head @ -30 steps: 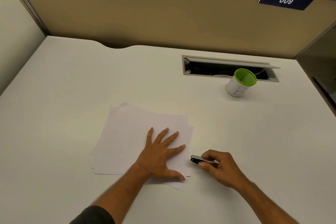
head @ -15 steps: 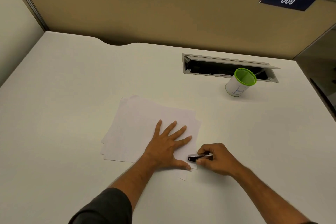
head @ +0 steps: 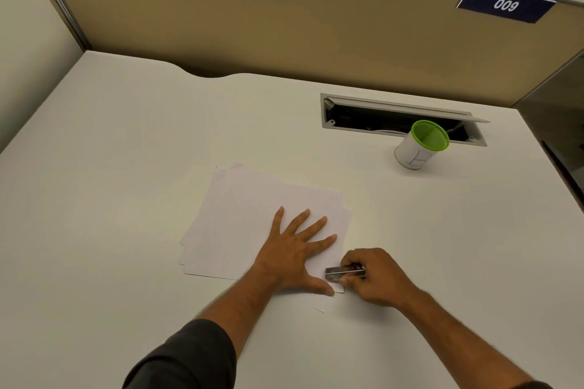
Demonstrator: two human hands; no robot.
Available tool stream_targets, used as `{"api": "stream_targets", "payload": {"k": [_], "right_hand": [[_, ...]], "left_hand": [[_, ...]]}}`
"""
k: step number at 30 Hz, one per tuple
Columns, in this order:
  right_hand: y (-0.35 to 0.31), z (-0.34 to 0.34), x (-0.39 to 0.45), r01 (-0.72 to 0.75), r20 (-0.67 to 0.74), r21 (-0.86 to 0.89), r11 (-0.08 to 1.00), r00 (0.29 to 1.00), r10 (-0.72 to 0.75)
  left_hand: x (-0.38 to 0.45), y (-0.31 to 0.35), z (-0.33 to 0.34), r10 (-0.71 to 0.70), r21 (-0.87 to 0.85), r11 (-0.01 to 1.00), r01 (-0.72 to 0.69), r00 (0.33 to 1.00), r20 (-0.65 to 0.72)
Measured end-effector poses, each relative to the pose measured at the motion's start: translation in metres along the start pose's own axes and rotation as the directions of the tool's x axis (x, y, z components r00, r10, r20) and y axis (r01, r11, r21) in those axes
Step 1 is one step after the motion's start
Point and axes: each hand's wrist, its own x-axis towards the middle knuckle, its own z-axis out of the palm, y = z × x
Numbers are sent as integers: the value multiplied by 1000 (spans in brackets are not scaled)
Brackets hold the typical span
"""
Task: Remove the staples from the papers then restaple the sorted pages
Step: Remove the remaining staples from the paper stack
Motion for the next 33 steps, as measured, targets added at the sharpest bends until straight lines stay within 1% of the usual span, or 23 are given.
{"api": "stream_targets", "payload": {"k": [3, 9, 14, 18, 20, 22, 24, 29, 33], "right_hand": [[0, 3, -2, 28, -29, -56, 998, 999, -29], [-1, 8, -7, 121, -81, -151, 981, 988, -134], [2, 13, -11, 208, -170, -234, 950, 953, -251], [4, 16, -14, 224, -187, -237, 945, 944, -271], [3, 14, -13, 200, -166, -197, 960, 958, -233], [1, 11, -9, 132, -105, -120, 984, 984, -145], [0, 7, -3, 78, -61, -83, 994, 995, -83], [-3, -1, 6, -49, 28, 37, 998, 998, 48], [-5, -6, 18, -152, 53, 159, 976, 988, 145]], "left_hand": [[2, 1, 0, -12, 6, 1000, 12, 1000, 20], [3, 2, -1, -22, 3, 1000, 22, 999, 40], [3, 2, -3, -14, 15, 1000, 13, 999, 42], [3, 3, -4, -17, 18, 1000, 17, 999, 49], [3, 1, -4, -22, 15, 1000, 21, 998, 63], [3, 0, -3, -28, 17, 999, 27, 997, 72], [4, 1, -3, -25, 24, 999, 23, 997, 74], [4, 1, -2, -20, 27, 999, 19, 998, 65], [4, 1, -2, -18, 17, 1000, 17, 998, 52]]}}
